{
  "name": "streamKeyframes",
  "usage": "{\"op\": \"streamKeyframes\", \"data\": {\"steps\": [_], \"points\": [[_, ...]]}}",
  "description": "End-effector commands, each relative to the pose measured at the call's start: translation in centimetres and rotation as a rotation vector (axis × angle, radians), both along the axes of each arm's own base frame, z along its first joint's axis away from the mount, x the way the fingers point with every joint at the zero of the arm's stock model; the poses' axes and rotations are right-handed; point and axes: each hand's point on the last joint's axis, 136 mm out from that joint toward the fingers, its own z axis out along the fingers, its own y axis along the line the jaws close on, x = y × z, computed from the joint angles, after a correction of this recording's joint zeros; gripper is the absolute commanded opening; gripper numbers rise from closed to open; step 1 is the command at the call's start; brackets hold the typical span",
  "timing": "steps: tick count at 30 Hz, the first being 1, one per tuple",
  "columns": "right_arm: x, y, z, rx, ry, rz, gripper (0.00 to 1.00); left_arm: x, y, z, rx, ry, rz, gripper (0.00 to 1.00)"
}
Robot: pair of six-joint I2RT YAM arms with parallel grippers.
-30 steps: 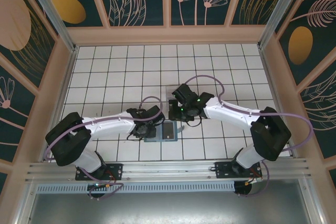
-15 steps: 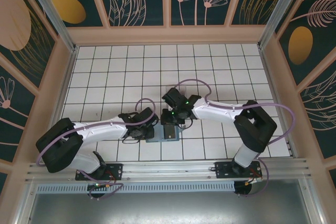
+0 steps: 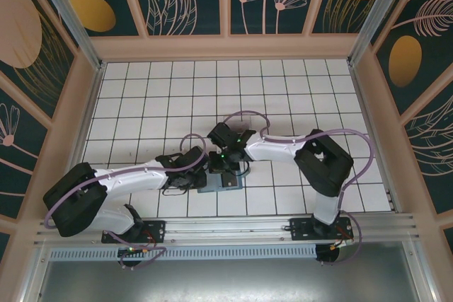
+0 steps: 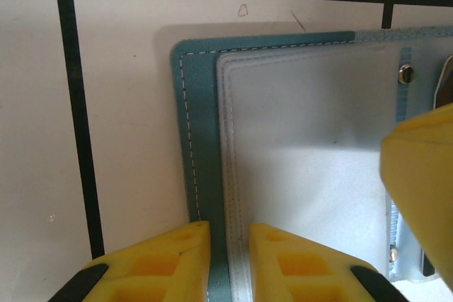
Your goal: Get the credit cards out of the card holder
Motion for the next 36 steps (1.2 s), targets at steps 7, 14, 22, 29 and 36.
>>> {"op": "streamKeyframes", "data": {"steps": [7,14,22,29,36], "points": [[-0.2,-0.8,-2.6,-0.112,0.031,-0.02,0.1,0.0,0.4,2.7,-0.004,-0.008,0.021,0.23],[0.6,0.7,0.7,-0.012,-0.012,-0.028,0.12,1.5,-1.1,7.0,-0.137,-0.109,0.053,0.26],[1.4,-1.4,3.0,0.015,-0.057,-0.076,0.14,2.4,-4.3,7.8,-0.249,-0.096,0.04,0.25],[1.5,-5.5,2.7,-0.023,-0.067,-0.141,0.15,3.2,-7.0,7.1,-0.266,-0.054,-0.005,0.25],[0.9,-9.2,1.5,-0.068,-0.055,-0.207,0.16,3.4,-9.8,5.3,-0.305,0.023,-0.052,0.24]]}}
